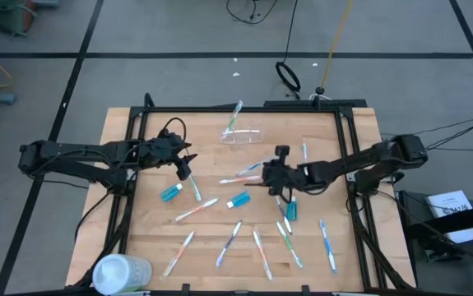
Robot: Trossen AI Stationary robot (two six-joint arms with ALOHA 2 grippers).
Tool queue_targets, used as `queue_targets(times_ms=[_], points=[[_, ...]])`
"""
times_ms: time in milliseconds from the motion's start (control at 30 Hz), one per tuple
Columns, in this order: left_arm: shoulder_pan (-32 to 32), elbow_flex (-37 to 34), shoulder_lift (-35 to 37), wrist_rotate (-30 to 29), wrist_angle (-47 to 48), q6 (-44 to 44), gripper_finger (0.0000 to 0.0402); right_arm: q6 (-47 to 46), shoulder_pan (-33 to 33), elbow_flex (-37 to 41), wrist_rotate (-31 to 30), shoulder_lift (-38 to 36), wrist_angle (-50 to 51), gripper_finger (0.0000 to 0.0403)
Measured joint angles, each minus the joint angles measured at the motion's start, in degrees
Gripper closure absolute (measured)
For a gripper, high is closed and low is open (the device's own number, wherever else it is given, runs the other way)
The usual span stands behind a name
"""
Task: Pick & Place toothbrushing station
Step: Put the blue toothbrush into the transparent organizer
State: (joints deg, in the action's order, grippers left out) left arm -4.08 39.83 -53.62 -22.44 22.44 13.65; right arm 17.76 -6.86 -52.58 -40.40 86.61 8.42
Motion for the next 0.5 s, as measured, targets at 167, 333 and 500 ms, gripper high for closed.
queue_targets(times_ms=[167, 333, 500], points=[[-0.01, 0.00, 0.02, 0.06, -0.09, 0.00, 0.0190, 12.95, 1.51, -10.91, -6.09, -0.04, 6.90, 0.0403], [0.01, 0.00, -0.01, 0.07, -0.09, 0.00, 0.0190, 25.50, 7.42, -15.97, -10.64, 0.01, 7.15, 0.0403], [0.01, 0.00, -0.01, 0.06, -0.07, -1.10, 0.0190, 33.83, 13.68, -16.28, -11.38, 0.22, 4.61, 0.0403]])
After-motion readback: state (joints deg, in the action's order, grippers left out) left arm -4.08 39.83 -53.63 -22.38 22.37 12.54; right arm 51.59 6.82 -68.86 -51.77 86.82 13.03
